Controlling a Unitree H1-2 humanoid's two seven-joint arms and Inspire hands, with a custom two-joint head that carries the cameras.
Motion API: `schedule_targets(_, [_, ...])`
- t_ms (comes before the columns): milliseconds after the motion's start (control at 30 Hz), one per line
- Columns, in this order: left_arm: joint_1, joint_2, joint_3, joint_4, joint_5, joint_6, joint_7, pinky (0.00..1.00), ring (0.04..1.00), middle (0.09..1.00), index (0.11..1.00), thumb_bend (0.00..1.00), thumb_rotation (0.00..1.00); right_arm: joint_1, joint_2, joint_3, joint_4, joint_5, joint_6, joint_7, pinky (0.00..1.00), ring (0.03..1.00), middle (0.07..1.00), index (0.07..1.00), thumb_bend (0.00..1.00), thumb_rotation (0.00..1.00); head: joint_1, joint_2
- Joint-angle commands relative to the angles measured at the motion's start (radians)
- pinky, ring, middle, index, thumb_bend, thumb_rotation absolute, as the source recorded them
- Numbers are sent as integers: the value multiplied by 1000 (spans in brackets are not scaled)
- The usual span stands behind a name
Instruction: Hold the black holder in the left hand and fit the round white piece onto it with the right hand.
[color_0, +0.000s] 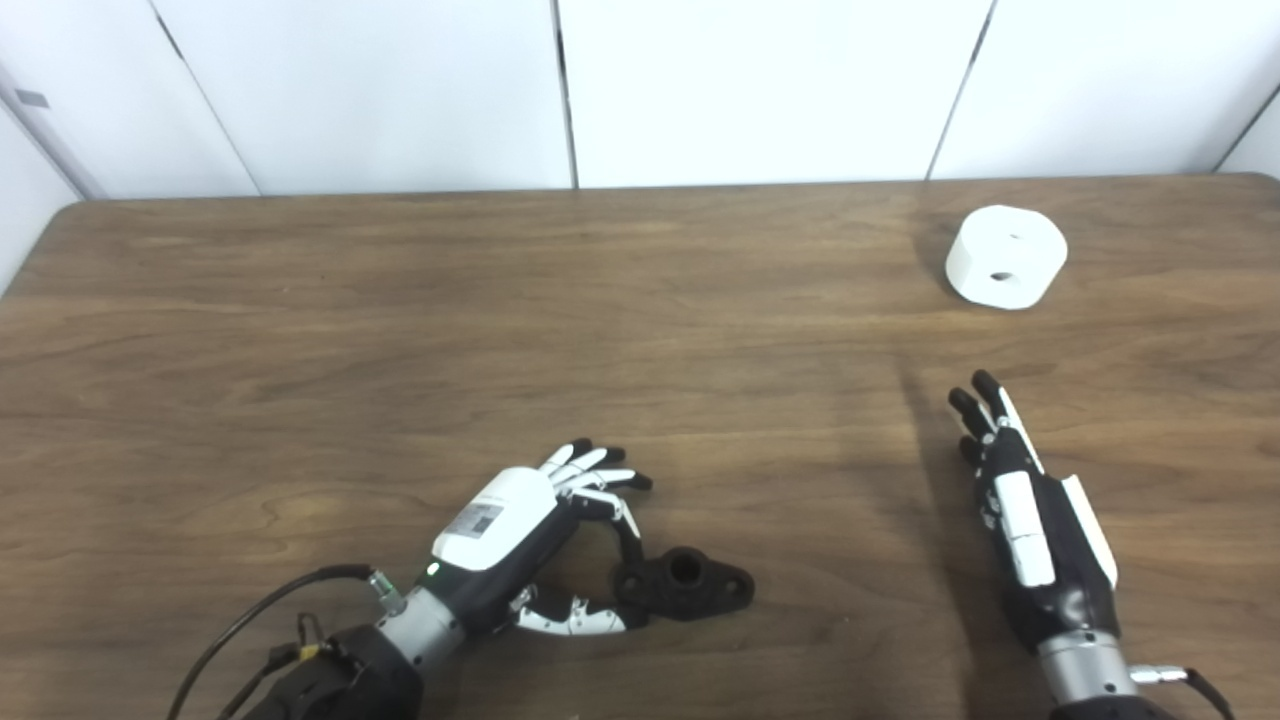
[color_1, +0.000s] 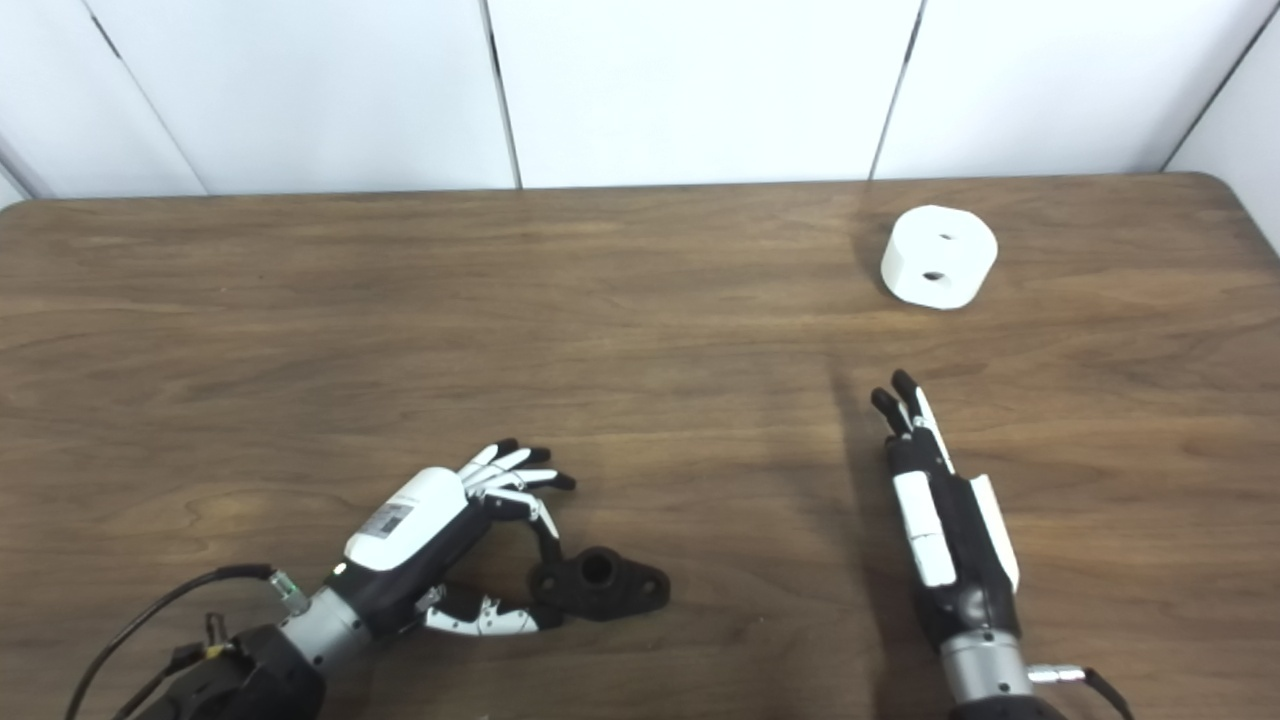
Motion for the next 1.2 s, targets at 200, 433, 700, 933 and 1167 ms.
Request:
schedule_targets(200, [35, -2, -24, 67, 35, -19, -77, 1000, 955, 839, 487, 517, 54, -64, 10, -39, -54, -61, 21, -25, 1000, 1000, 946, 972, 633, 938, -45, -14])
schedule_targets(433, [34, -13, -18, 84, 45, -29, -70, 1000, 954, 840, 487, 517, 54, -93, -49, -134, -100, -35, 83, -3, 1000, 1000, 969, 983, 660, 733, -74, -30])
schedule_targets(700, [32, -33, -13, 98, 75, -23, -65, 1000, 949, 842, 487, 518, 55, -173, -156, -243, -137, -51, 188, 22, 1000, 1000, 964, 993, 712, 615, -83, -52])
schedule_targets(933, [32, -40, -8, 117, 85, -26, -63, 1000, 958, 846, 488, 517, 56, -243, -241, -290, -118, -86, 224, 39, 1000, 1000, 954, 982, 756, 508, -111, -84])
schedule_targets(1167, [31, -36, -11, 143, 90, -46, -50, 1000, 960, 848, 488, 517, 56, -318, -307, -284, -99, -143, 267, 62, 1000, 1000, 956, 978, 844, 392, -151, -130])
